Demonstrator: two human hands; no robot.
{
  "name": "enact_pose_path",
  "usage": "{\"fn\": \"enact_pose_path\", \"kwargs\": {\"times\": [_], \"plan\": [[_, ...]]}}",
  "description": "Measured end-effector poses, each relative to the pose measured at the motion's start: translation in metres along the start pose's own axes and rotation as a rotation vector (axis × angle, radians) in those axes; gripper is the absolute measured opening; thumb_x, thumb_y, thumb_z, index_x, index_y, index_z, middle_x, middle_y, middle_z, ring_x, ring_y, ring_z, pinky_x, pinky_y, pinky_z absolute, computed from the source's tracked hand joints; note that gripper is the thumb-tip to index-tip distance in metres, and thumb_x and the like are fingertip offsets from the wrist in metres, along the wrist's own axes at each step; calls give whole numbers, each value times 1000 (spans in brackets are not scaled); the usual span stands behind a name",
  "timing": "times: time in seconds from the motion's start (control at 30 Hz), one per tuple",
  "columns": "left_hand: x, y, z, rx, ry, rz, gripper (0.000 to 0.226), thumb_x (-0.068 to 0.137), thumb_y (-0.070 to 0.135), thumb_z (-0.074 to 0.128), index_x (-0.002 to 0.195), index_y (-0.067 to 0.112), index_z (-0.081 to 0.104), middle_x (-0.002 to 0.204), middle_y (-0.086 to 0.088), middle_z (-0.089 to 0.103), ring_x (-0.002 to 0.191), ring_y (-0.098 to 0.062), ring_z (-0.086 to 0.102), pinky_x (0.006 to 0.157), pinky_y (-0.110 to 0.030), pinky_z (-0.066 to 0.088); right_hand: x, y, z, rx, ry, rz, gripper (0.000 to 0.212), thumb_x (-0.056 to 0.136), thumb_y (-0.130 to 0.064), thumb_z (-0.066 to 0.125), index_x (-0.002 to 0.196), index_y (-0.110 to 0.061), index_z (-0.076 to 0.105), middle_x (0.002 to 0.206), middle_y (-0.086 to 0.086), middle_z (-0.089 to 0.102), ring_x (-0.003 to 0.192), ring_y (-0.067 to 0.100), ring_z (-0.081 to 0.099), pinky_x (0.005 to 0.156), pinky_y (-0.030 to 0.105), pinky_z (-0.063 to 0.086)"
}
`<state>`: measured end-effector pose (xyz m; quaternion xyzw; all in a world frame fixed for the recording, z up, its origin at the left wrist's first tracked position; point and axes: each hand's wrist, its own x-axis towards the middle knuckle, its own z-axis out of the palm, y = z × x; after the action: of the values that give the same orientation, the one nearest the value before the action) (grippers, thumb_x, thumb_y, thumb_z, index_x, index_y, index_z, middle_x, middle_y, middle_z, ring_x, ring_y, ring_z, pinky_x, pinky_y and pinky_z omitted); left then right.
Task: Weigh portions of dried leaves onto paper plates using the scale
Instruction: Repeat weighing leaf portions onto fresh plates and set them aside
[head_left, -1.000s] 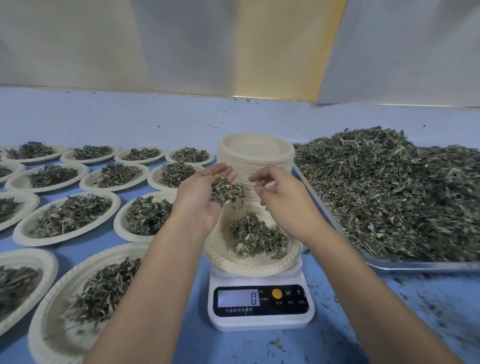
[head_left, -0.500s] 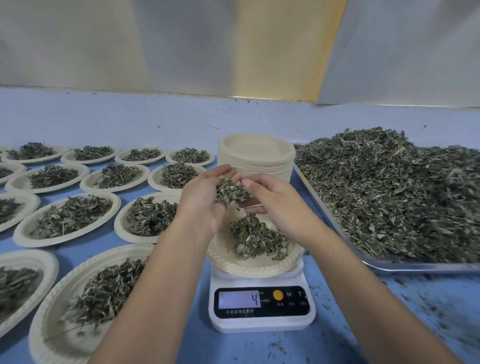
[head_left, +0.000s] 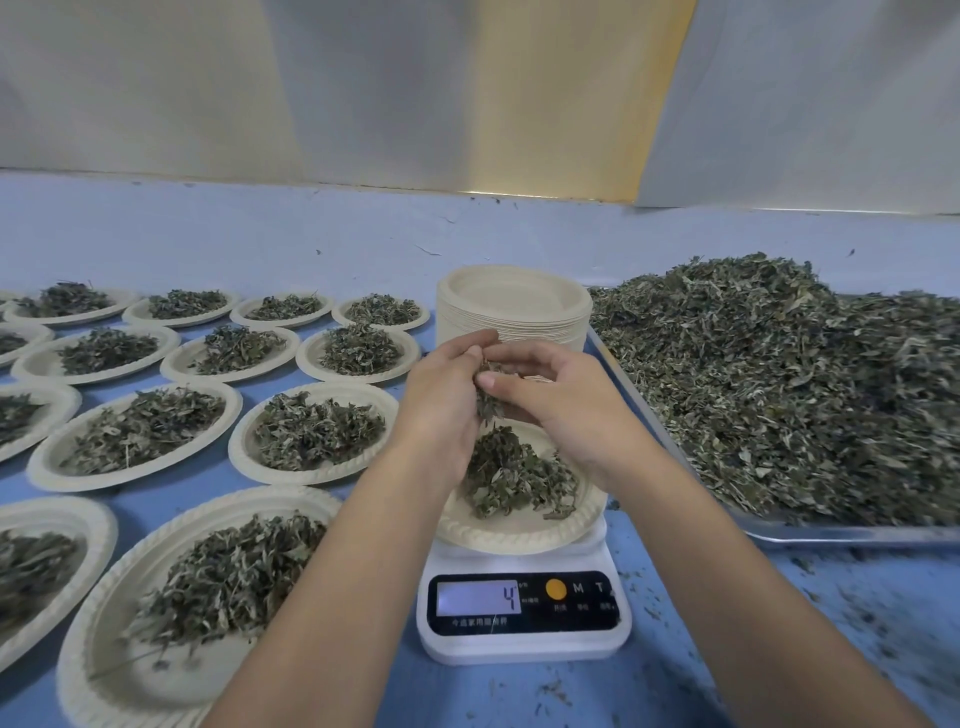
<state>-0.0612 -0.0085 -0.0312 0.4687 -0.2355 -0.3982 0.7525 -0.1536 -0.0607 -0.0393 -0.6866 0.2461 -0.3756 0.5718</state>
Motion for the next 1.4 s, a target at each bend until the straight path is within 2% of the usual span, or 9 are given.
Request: {"fn": "enact_pose_path", "kwargs": {"times": [0.27,0.43,0.53,0.73,0.83,1.07,1.2,1.33,1.4], "plan": [[4,1,-6,-49,-5,4,25,100,2,36,104,7,60,98,-8,66,80,-13,63,58,-17,53,0,-4,-2,88,70,16,14,83,2,67,89,-10,66,84,5,61,62,4,61,65,14,54],[12,3,-16,-91,23,21,24,100,-1,36,106,4,59,102,-8,64,105,-18,60,89,-24,49,5,-2,-15,-138,227,-52,12,82,-11,71,90,-19,68,91,-1,66,85,12,65,84,29,55],[14,5,-19,-88,42,37,25,100,-1,36,111,2,57,107,-10,63,107,-19,60,85,-23,51,5,-2,-20,-302,269,-84,10,81,-19,72,90,-23,69,87,-8,67,85,12,63,87,38,52],[15,6,-22,-100,39,41,24,99,-2,36,105,3,59,104,-10,64,108,-20,61,83,-22,52,2,2,-22,-556,208,-43,18,85,-40,66,84,-23,69,73,-10,68,69,1,60,64,17,45],[16,5,-23,-92,37,39,25,99,-2,37,98,5,61,106,-11,65,106,-19,62,83,-22,53,0,1,-22,-642,210,-59,29,91,-48,54,87,-26,73,74,-11,73,65,-4,62,67,23,50],[16,3,-20,-92,8,11,25,99,-3,36,100,4,59,99,-9,65,105,-20,62,84,-23,53,2,2,-23,-449,189,-71,11,91,-16,60,92,-22,69,82,-5,73,52,0,59,51,10,44],[14,4,-17,-125,-6,-22,24,98,-4,37,98,1,60,99,-12,66,102,-22,64,88,-27,51,1,-2,-18,-281,116,-75,20,86,-2,64,88,-21,69,88,8,73,68,11,64,68,23,56],[11,5,-12,-154,-6,-44,21,98,-2,40,96,1,61,91,-12,67,87,-18,65,81,-25,54,-1,-8,-12,-194,42,-176,18,82,-8,72,85,-25,72,79,-7,73,75,2,66,73,17,53],[9,4,-8,-133,-3,-49,22,98,0,40,95,3,62,85,-9,65,77,-15,64,77,-24,54,-2,-7,-9,-204,15,-167,15,80,-11,74,91,-22,73,90,-6,74,84,6,69,82,25,55]]}}
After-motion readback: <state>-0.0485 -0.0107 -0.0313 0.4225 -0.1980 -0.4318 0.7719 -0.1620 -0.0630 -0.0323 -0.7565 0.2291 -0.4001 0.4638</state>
